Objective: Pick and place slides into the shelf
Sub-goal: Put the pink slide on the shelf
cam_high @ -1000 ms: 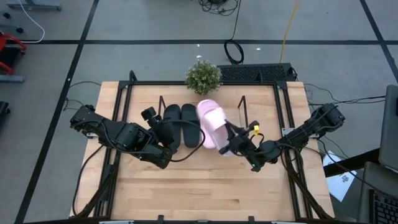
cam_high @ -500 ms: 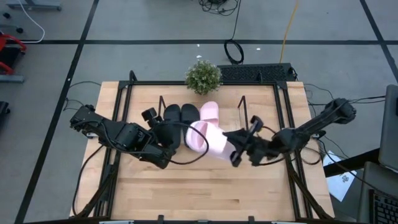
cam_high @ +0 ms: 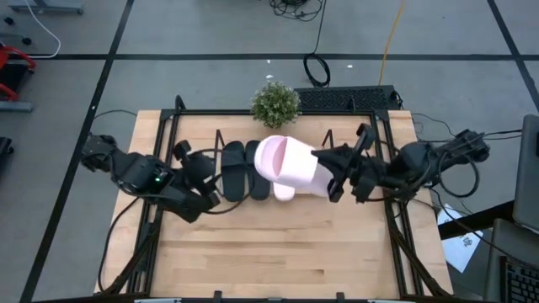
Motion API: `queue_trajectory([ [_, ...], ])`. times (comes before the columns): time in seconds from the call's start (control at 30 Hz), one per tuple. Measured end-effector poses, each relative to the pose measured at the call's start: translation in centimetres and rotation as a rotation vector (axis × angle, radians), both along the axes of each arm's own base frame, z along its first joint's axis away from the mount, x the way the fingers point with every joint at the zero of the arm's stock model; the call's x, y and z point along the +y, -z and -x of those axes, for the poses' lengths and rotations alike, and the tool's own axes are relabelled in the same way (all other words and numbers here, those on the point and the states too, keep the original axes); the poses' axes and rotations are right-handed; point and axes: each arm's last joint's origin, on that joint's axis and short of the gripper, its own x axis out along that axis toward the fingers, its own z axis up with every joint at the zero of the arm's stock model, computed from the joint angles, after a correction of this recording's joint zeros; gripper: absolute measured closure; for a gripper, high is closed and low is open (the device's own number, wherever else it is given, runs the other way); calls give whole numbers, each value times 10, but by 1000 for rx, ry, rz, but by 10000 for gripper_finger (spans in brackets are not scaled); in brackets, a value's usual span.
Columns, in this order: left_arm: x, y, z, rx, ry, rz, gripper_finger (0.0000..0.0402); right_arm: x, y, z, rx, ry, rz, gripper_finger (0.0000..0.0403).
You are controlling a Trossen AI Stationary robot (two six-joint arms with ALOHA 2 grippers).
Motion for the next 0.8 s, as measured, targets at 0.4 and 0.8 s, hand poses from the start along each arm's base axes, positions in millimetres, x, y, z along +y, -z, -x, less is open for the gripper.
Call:
queue_trajectory([
  [0.4,4,-15,24,-82,14,52,199,-28,-38,-30,12,630,-240,402],
  [0.8,5,-16,24,-80,15,44,199,-61,-10,-83,3,1091,-379,403],
])
